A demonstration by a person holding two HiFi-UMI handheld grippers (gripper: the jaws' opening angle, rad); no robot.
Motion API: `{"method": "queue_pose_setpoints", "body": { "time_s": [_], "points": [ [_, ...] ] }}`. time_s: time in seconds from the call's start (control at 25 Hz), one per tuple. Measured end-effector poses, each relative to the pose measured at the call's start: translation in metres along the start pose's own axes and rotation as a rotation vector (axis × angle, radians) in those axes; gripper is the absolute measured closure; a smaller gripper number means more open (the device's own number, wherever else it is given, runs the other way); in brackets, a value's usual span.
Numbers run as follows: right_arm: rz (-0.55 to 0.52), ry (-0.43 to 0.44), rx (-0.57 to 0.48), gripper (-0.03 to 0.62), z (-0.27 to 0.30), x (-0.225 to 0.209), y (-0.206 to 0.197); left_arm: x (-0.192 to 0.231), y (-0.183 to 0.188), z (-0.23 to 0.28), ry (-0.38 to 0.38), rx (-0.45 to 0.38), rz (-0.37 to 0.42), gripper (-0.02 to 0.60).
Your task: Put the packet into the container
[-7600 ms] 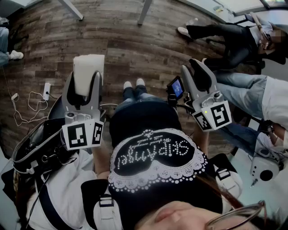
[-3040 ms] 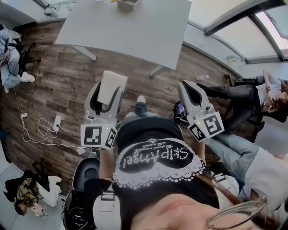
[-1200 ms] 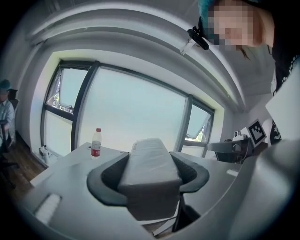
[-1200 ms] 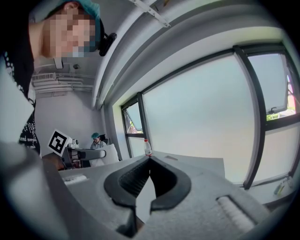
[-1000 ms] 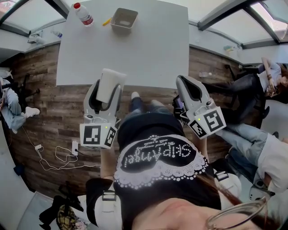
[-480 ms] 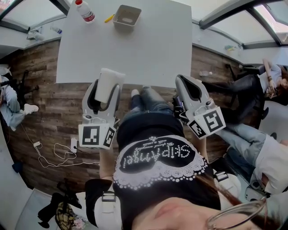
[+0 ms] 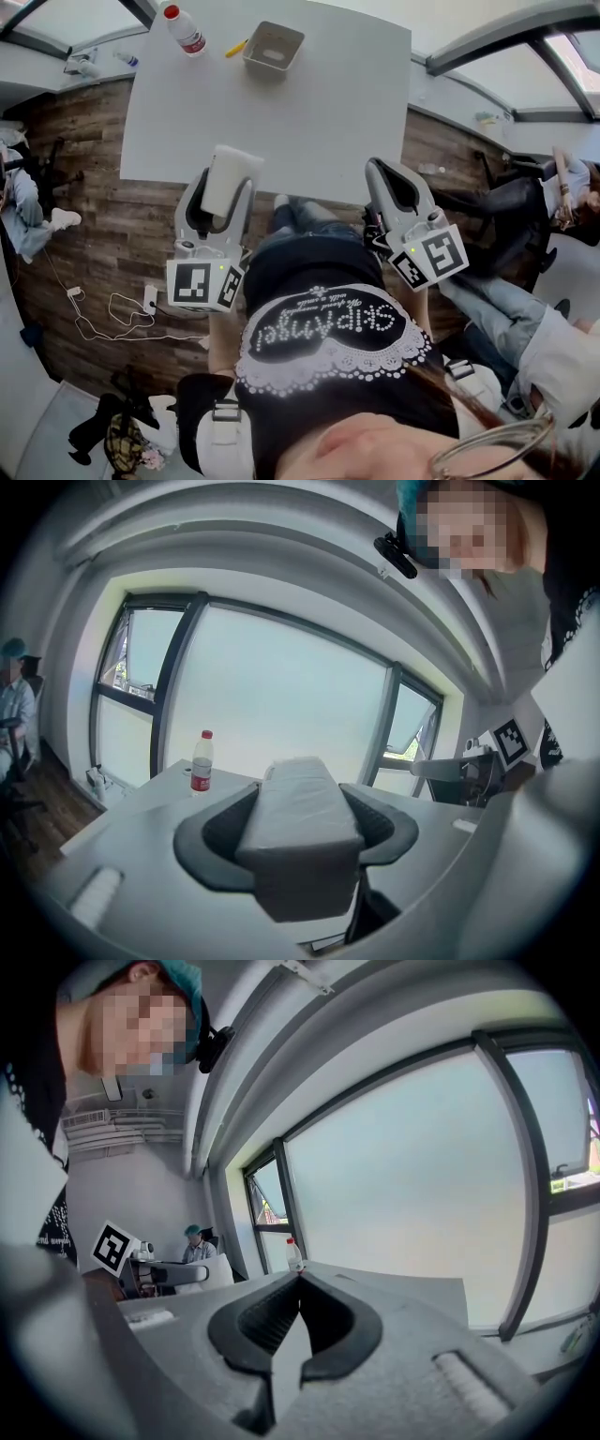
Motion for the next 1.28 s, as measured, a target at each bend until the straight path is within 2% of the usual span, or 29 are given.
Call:
{"method": "queue_pose_setpoints", "body": {
  "time_s": [0.36, 0.84, 1.28],
  "points": [
    [0.007, 0.011, 0.017, 0.592, 0.023, -0.041, 0.010, -0.009, 0.017, 0.042, 0.010, 0.001, 0.000, 0.307],
    [0.014, 0.018, 0.016, 0.592, 0.024, -0.071, 0.009, -0.019, 0.019, 0.066, 0.030, -0.008, 0.026, 0.307],
    [0.004, 0.000, 0.000, 0.592, 0.016, -0.068, 0.015, -0.025, 0.023, 0.063, 0.015, -0.021, 0.076, 0.307]
  ]
}}
Point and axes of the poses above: the fingertips, and each gripper's own axes: z forward along the fingers, x to its left, y out of its top, the point moved 8 cm from there along -z, backward along the fingers, and after that the axes turned 2 degrees about y, right-handed, at the moved point
